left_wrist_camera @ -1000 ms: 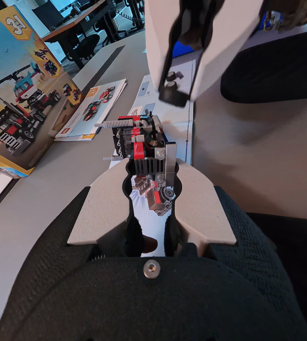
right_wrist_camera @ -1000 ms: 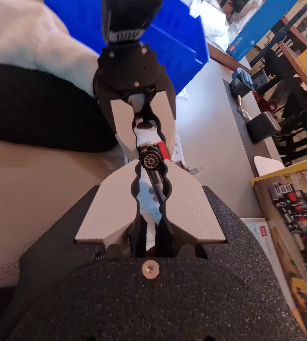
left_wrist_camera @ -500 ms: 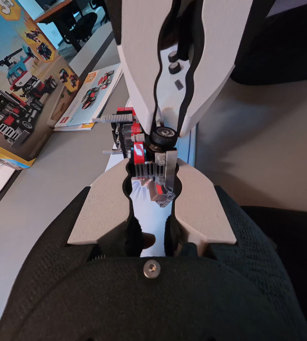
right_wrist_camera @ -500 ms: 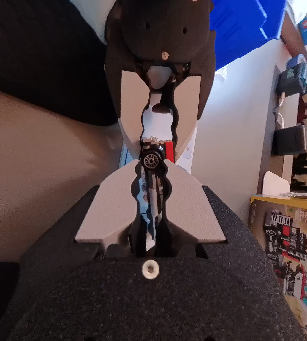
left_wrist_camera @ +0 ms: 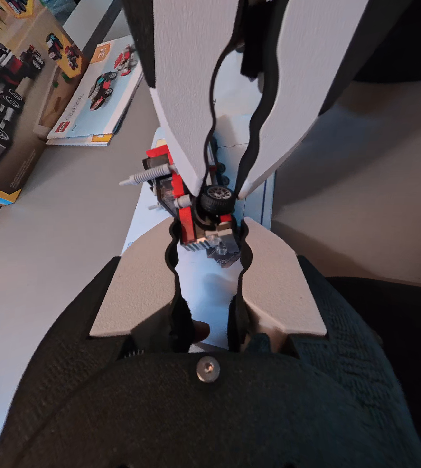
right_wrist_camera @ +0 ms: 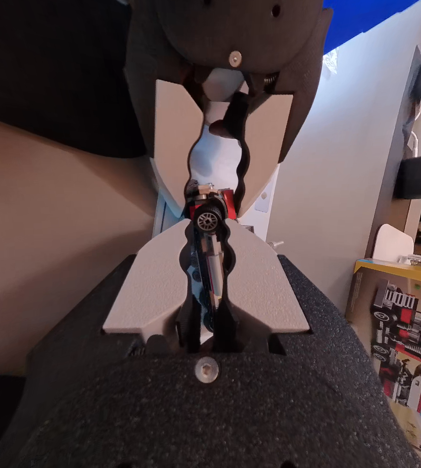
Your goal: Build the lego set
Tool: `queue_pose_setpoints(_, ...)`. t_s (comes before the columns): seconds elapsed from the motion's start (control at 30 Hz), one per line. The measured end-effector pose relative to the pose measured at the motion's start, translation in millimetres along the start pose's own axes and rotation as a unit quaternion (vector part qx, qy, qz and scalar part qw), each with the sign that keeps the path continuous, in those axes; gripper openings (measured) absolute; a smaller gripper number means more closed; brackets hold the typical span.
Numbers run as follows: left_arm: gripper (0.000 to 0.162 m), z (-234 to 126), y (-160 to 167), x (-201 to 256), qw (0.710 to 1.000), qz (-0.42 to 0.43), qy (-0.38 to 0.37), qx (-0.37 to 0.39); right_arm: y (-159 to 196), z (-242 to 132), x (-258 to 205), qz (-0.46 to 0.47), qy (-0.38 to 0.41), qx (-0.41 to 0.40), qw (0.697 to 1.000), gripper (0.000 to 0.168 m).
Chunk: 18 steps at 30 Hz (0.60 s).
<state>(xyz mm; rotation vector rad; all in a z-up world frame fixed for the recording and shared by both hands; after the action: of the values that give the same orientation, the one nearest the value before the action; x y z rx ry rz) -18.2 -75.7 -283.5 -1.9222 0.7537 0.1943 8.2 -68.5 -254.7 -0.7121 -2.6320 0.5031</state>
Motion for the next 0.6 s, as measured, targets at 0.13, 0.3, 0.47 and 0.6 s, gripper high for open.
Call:
queue_pose_setpoints(0.13, 0.047, 0, 0, -1, 1.000, 0.000, -0.006, 0.000, -1, 1, 3, 0.013, -0.044, -0.006, 0.999, 0.020)
queue_pose_setpoints(0.3, 0.046, 1, 2, -2, 1.000, -0.010, -0.006, -0.010, -3, 0, 6, 0.044, -0.118, -0.025, 0.992, 0.021)
queue_pose_setpoints(0.47, 0.043, -1, 3, -3, 0.999, -0.031, 0.004, -0.016, -5, 1, 9, 0.034, -0.134, -0.052, 0.989, 0.021)
queue_pose_setpoints(0.6, 0.043, -2, 2, -2, 0.999, -0.032, 0.008, -0.014, -5, 3, 10, 0.019, -0.103, -0.044, 0.994, 0.031)
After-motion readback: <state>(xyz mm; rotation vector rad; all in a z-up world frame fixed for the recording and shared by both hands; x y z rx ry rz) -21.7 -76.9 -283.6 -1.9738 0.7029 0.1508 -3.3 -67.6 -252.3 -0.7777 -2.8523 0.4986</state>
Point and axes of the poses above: each gripper's, where its closed fingertips meet, z out along the fingers, y out of its underside, x = y × z across the jaws, the point moved 2 cm from there along -z, back along the fingers, and after that the axes turned 15 degrees about -y, right-handed, at the moved point
